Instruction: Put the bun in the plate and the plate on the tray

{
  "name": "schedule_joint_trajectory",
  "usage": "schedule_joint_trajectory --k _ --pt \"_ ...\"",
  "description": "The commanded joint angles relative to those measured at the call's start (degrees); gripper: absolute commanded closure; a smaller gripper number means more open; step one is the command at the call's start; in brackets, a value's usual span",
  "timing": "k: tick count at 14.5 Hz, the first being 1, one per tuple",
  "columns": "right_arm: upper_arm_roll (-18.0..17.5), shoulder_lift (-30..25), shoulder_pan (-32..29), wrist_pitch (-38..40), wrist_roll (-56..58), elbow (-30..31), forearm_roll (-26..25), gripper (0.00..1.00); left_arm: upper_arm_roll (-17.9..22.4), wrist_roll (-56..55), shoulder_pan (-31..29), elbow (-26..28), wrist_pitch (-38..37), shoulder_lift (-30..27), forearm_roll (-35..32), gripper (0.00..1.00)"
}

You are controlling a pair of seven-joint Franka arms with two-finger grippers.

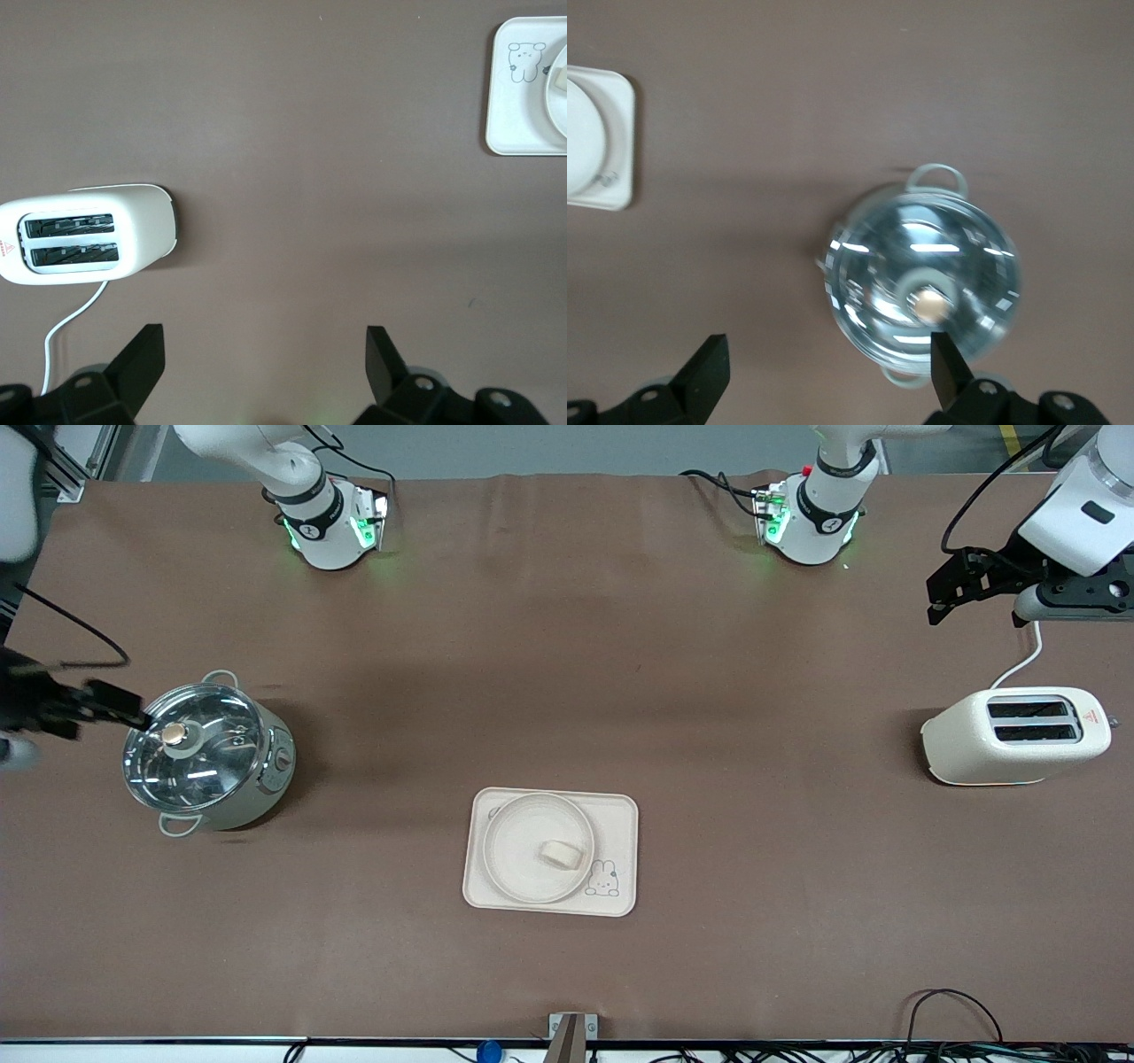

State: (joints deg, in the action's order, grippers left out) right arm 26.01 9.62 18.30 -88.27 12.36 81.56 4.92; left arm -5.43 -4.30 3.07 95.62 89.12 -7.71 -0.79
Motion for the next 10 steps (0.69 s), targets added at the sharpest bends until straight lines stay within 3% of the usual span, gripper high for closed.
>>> schedule_joint_trajectory --k 1,4,10 --pt "-12.79 -8.20 -11.50 3.00 0.04 2.64 -7.19 0.00 0.07 1.04 0.10 -0.70 0.08 0.16 0.70 0.00" --pt "-15.81 -12.16 -16.10 4.60 -0.14 3.16 -6.94 0.00 0.07 1.04 0.27 -0.70 0.08 0.16 0.70 0.00" --pt "-19.33 -12.17 -16.98 5.22 -5.94 3.17 -6.15 0.00 0.07 0.61 0.45 -2.10 -0.35 0.51 0.17 0.00"
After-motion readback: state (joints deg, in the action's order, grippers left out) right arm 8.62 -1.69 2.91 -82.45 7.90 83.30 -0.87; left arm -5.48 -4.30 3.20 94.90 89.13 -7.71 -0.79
